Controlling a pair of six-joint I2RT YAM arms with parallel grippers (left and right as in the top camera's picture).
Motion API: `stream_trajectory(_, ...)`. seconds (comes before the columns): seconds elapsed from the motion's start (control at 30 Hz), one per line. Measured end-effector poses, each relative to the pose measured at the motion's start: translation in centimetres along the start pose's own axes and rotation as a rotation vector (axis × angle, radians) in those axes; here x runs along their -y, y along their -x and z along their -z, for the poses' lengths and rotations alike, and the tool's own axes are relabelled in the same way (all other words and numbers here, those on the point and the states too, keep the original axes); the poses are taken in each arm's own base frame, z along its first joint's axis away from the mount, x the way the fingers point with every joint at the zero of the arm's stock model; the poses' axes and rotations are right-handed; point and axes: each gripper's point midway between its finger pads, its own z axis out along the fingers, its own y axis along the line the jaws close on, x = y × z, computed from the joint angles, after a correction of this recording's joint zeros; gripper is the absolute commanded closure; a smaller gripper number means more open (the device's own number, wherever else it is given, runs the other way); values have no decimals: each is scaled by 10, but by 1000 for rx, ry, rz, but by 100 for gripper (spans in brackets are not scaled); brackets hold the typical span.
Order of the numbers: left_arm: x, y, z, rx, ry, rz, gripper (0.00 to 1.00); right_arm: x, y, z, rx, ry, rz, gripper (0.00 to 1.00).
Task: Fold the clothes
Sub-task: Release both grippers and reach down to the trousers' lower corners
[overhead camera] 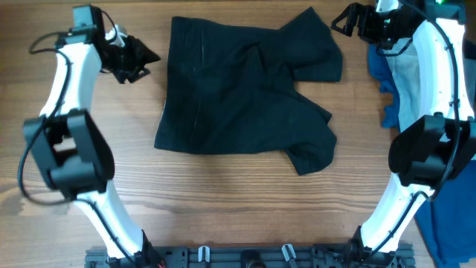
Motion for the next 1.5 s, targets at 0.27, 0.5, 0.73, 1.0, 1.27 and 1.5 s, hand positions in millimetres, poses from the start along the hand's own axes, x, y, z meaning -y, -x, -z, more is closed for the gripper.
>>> stream_trajectory(0.27,-13,-46,67,-26,192,-39,76,-56,-36,37,-90,50,68,16)
stream_trajectory(0.5,-36,-75,78,-130,311,-31,84,-132,-57,49,-94,113,265,20)
stream_trajectory(0.73,-44,-90,83,-193,349,-37,80,-168,-118,79,-242,93,273,20)
stream_trajectory(1.0,-41,-96,81,-211,361,-77,83,-159,-174,26,-415,113,256,24)
stream_trajectory(1.27,-32,-106,71,-222,407,-150,79,-99,-261,-44,-588,72,135,16)
stream_trajectory(1.5,-48,-152,45,-348,529,-208,80,-80,-309,-36,-628,56,96,5)
